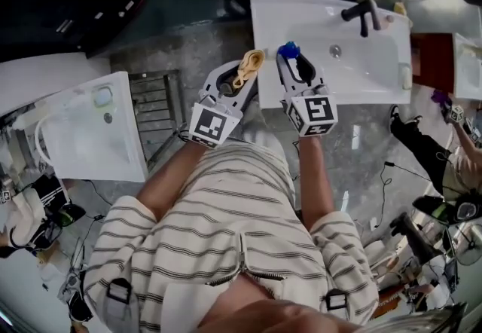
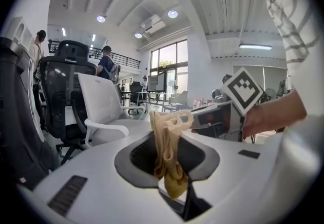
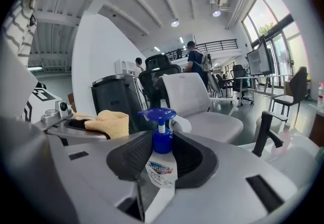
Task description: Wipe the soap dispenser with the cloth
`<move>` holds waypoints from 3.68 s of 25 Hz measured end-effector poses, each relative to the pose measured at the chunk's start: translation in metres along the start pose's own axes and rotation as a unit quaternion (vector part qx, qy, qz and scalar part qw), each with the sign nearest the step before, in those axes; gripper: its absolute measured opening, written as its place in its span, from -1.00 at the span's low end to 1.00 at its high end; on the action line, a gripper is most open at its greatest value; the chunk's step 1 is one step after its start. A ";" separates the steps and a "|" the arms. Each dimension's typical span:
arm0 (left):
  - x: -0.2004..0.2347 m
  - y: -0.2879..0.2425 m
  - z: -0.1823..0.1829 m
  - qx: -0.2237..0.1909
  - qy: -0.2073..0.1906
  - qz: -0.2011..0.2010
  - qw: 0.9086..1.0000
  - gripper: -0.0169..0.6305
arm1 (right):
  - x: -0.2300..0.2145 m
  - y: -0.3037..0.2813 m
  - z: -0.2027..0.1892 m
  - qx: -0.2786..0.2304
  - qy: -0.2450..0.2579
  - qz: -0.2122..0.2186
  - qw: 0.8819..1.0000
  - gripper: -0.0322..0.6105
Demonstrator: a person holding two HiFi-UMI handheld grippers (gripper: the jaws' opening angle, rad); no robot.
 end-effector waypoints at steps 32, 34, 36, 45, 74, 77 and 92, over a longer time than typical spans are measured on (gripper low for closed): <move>-0.019 0.017 0.043 -0.049 -0.058 -0.064 0.995 -0.68 | 0.035 0.060 0.068 -0.037 -0.009 -0.044 0.998 -0.51; -0.021 0.016 0.045 -0.052 -0.059 -0.067 0.995 -0.68 | 0.034 0.060 0.070 -0.037 -0.010 -0.048 0.998 -0.51; -0.022 0.014 0.047 -0.054 -0.062 -0.073 0.994 -0.68 | 0.034 0.061 0.072 -0.039 -0.011 -0.051 0.998 -0.51; -0.035 0.000 0.057 -0.063 -0.076 -0.096 0.991 -0.68 | 0.031 0.066 0.081 -0.049 -0.008 -0.059 0.997 -0.51; -0.066 -0.029 0.057 -0.068 -0.085 -0.127 0.986 -0.68 | 0.037 0.085 0.085 -0.057 -0.003 -0.078 0.995 -0.51; -0.065 -0.030 0.056 -0.064 -0.083 -0.127 0.986 -0.68 | 0.038 0.086 0.087 -0.059 -0.006 -0.077 0.995 -0.51; -0.056 -0.029 0.048 -0.051 -0.089 -0.126 0.987 -0.68 | 0.032 0.093 0.093 -0.072 -0.018 -0.083 0.994 -0.51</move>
Point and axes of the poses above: the fingertips, and each gripper's own axes: y backward along the fingers, x to its left, z out of its top, the point moved 9 cm from there along y, backward along the fingers, and after that the axes turned 9 degrees about x, right-handed, at the moved point
